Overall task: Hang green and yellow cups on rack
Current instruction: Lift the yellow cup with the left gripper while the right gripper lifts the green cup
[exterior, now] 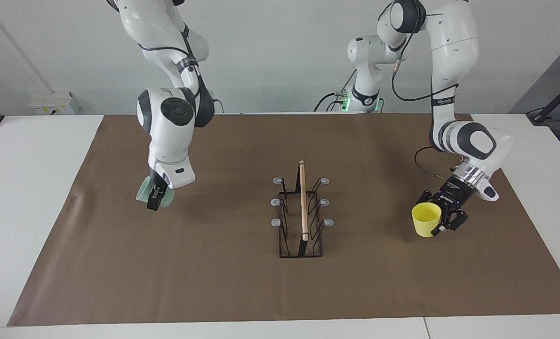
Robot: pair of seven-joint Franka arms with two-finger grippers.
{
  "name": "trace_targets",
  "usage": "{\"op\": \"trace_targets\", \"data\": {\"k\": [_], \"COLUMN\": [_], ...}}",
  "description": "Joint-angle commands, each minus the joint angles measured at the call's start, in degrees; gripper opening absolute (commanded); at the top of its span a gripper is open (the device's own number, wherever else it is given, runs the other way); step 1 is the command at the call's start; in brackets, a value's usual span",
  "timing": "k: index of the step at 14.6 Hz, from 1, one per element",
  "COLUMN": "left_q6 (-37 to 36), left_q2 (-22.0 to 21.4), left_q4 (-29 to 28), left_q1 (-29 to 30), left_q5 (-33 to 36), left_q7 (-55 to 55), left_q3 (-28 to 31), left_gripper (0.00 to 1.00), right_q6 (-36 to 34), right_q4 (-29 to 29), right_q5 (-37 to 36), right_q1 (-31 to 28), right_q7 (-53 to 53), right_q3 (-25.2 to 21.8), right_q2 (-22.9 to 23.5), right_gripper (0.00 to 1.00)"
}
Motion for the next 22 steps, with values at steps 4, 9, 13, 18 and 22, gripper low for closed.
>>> {"op": "trace_targets", "data": {"k": [4, 9, 13, 18, 22], "left_q6": [9.54, 15.69, 15.61, 13.69, 12.01], "left_q2": [-5.69, -10.26, -11.5, -12.03, -13.96], "left_q4": [-0.87, -3.25, -3.25, -1.06, -0.62], "left_q1": [-7.04, -10.3, -11.0, -14.16, -16.27], "left_q5": [11.1, 21.73, 33.22, 53.18, 67.94], "left_q7": [-1.49, -2.99, -7.53, -25.02, -35.57], "left_q3": [0.85, 1.02, 1.11, 1.11, 1.11], "left_gripper": [0.0, 0.0, 0.0, 0.0, 0.0], "right_q6": [-5.93, -11.72, -16.21, -15.61, -15.61], "right_q4": [3.82, 3.47, 2.86, -7.66, -16.37], "right_q5": [31.59, 58.58, 70.9, 86.18, 99.1], "right_q1": [-5.28, -11.95, -17.05, -19.52, -20.76], "right_q7": [-3.38, -14.09, -24.46, -37.98, -47.48], "right_q3": [0.27, 0.18, 0.18, 0.1, 0.01], "right_q2": [-3.09, -4.33, -5.12, -10.03, -11.71], "right_gripper": [0.0, 0.0, 0.0, 0.0, 0.0]}}
